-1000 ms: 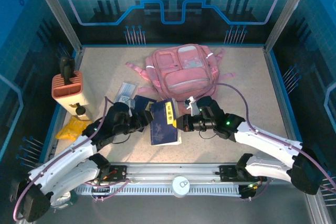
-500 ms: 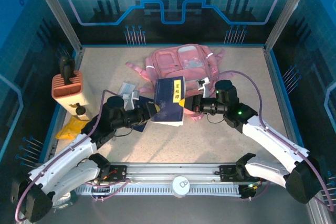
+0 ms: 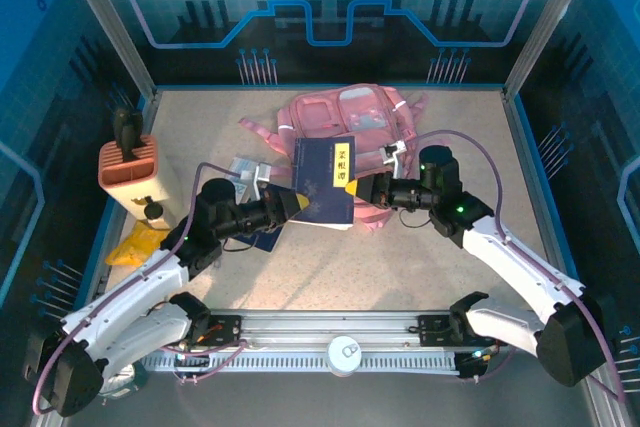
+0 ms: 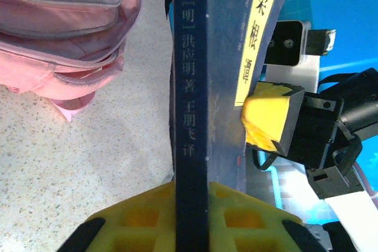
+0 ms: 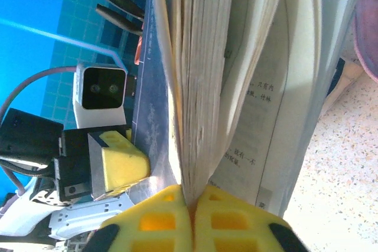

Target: Pack the student bag

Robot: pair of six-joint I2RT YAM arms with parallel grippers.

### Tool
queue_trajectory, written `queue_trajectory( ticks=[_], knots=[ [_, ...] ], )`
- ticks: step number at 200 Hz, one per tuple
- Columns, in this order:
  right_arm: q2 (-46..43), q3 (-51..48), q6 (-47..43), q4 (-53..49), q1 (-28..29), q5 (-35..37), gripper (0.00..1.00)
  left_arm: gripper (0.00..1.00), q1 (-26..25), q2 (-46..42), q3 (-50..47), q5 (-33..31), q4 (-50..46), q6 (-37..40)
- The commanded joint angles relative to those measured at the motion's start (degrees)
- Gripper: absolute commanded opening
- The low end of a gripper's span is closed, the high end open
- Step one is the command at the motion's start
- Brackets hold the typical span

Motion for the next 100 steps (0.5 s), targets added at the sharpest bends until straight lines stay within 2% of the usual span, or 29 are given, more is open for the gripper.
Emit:
queue_trajectory(
  ticks=[1, 14, 24, 37, 49, 73, 100],
  knots=[
    [-1.43, -0.4, -0.78, 1.27, -1.25, -1.71, 0.3, 0.09, 0.2, 0.62, 2.97, 1.36, 4.8, -0.84],
    [-1.96, -1.16, -0.12, 1.64, -1.41, -2.19, 0.43, 0.05, 0.2, 1.36, 3.81, 1.47, 6.46, -1.62],
    [-2.31, -1.81, -0.03, 1.44, -1.39, -2.48, 0.6, 0.03, 0.17, 1.88, 4.35, 1.42, 8.69, -2.22],
    [-2.58, -2.5, -0.04, 0.34, -1.46, -2.17, 0.77, 0.01, 0.07, 2.37, 4.36, 0.58, 12.35, -3.44],
    [-2.79, -3.1, 0.64, -1.25, -1.39, -1.23, 0.87, 0.0, 0.02, 2.9, 4.28, -0.18, 15.46, -4.72],
    [-3.04, -4.73, 4.76, 4.0, -0.07, -2.69, 0.96, 0.0, -0.18, 4.84, 5.9, 0.17, 17.31, -4.45],
    [-3.56, -4.92, 8.54, 9.66, 1.9, -3.18, 0.94, 0.0, -0.37, 7.38, 6.72, -0.47, 17.0, -3.71]
  ],
)
